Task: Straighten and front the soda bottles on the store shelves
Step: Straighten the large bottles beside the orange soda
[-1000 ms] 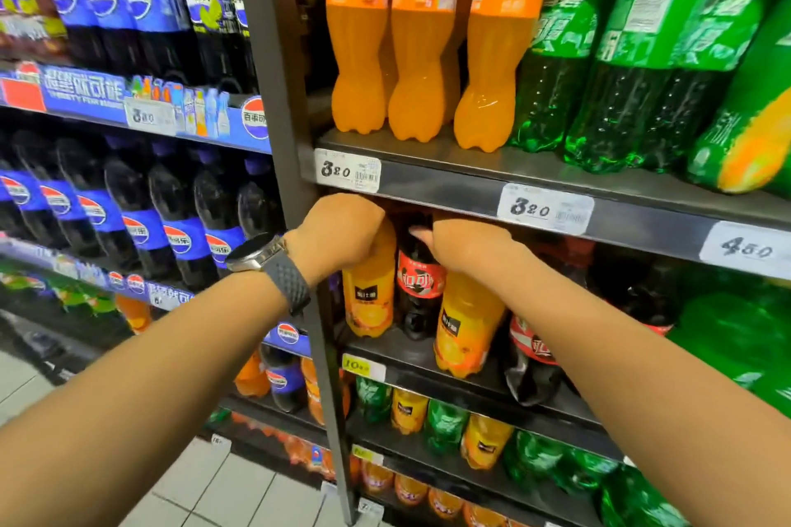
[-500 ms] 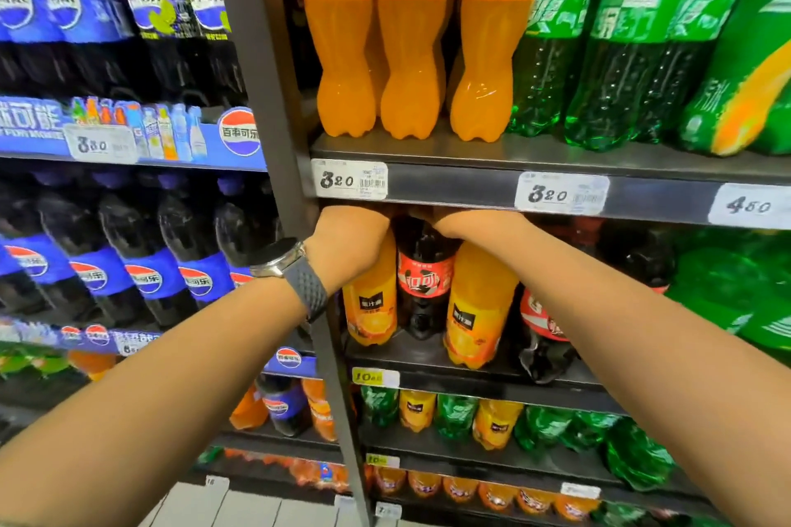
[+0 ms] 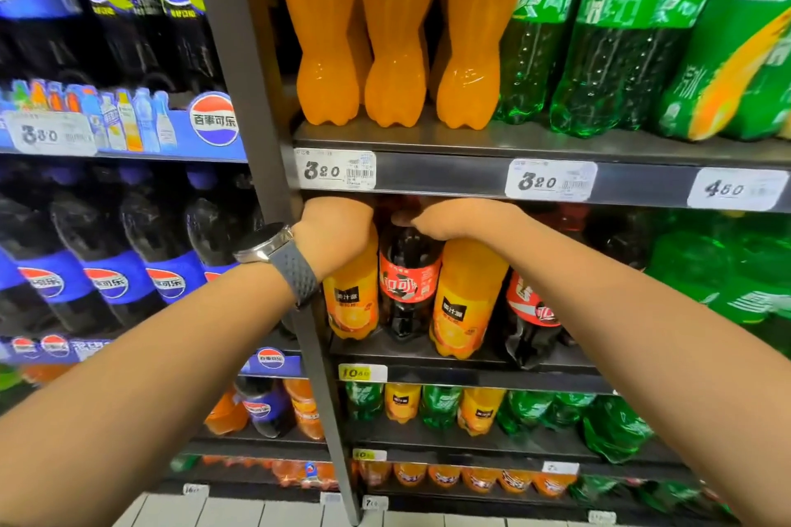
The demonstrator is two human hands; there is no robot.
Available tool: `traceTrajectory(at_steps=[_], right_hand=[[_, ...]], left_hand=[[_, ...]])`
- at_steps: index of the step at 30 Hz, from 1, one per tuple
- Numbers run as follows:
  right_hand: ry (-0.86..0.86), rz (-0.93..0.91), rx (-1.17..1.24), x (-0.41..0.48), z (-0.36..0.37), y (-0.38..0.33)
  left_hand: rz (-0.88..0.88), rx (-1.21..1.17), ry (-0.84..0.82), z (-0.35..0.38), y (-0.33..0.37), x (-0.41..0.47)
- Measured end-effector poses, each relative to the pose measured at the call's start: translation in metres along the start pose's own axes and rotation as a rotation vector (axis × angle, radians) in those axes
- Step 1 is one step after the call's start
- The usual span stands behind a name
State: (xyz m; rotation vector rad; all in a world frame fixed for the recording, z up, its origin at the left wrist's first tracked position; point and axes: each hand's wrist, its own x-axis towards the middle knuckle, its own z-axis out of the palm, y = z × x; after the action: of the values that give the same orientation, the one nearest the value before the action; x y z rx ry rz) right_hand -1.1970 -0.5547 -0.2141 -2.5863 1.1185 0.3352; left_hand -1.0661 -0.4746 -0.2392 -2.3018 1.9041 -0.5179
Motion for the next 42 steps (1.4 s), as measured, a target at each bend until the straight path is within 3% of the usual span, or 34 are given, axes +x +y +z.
traceTrajectory(at_steps=[5,9,13,16,20,22,27,31,36,42], right_hand=[[0.01,0.004,-0.016,-0.003,-0.003,-0.005],[0.127,-0.069,-0.091,-0.007,0.001,0.003],[0.226,-0.132,-0.119,-0.013,0.008,0.007],[0.385,-0.187,-0.214,-0.027,0.014,0.02],[0.689,-0.203,-0.449,-0.053,0.021,0.054],[0.739,-0.148,-0.505,-0.066,0.022,0.076],[0.671,0.075,-0.318,-0.09,0.028,0.13],[0.45,0.151,0.023,-0.087,0.022,0.156],[0.306,0.107,0.003,-0.084,0.017,0.165],[0.325,0.055,-0.025,-0.08,0.017,0.177]], left_hand=[[0.022,0.003,0.053,-0.001,-0.003,0.0],[0.008,0.014,0.074,-0.001,0.001,0.0],[0.096,-0.217,-0.093,-0.003,0.005,0.005],[0.124,-0.415,-0.102,0.0,0.01,0.008],[0.082,-0.469,-0.03,0.008,0.023,0.009],[0.024,-0.479,0.024,0.01,0.027,0.007],[0.039,-0.42,0.121,0.003,0.034,0.002],[0.229,-0.423,0.198,-0.01,0.051,0.007],[0.336,-0.322,0.017,-0.019,0.08,0.031],[0.325,-0.363,-0.163,-0.01,0.093,0.046]])
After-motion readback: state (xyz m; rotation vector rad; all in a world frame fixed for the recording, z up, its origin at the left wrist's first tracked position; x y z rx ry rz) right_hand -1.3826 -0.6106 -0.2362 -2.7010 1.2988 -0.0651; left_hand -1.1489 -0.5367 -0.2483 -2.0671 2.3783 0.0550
